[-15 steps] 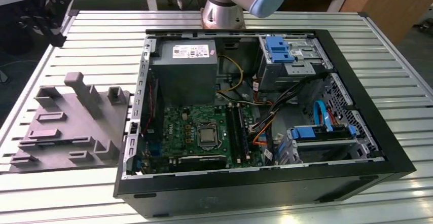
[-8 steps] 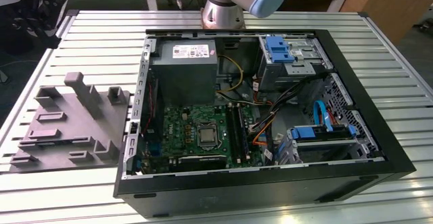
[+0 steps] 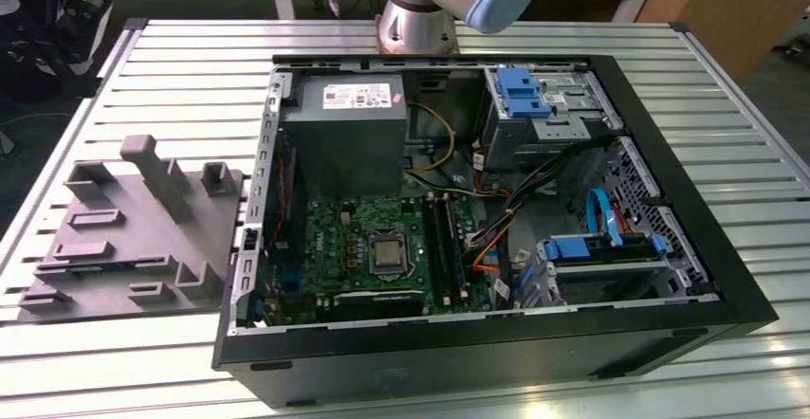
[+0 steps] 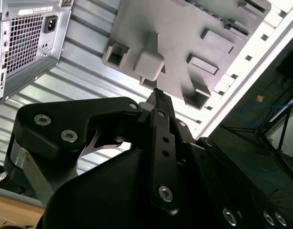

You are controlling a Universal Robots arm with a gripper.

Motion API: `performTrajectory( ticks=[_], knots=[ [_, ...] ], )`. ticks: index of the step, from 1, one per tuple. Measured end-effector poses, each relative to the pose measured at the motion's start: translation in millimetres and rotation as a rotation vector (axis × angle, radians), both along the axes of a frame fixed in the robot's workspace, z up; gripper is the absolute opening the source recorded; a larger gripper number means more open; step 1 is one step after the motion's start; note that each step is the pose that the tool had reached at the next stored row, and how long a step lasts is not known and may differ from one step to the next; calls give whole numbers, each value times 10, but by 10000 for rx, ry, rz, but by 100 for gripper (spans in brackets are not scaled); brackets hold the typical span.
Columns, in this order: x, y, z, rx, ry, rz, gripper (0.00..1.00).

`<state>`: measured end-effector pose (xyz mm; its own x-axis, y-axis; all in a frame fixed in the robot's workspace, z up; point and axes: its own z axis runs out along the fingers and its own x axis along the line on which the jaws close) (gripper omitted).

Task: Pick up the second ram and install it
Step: 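Reach for the second ram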

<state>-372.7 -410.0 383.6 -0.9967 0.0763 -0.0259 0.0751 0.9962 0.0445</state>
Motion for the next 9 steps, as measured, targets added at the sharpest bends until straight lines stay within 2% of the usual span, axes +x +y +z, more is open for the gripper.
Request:
performTrajectory(
  ticks=[9],
  knots=[
    [-62,-104,-42,0,-1,1,10]
  ],
)
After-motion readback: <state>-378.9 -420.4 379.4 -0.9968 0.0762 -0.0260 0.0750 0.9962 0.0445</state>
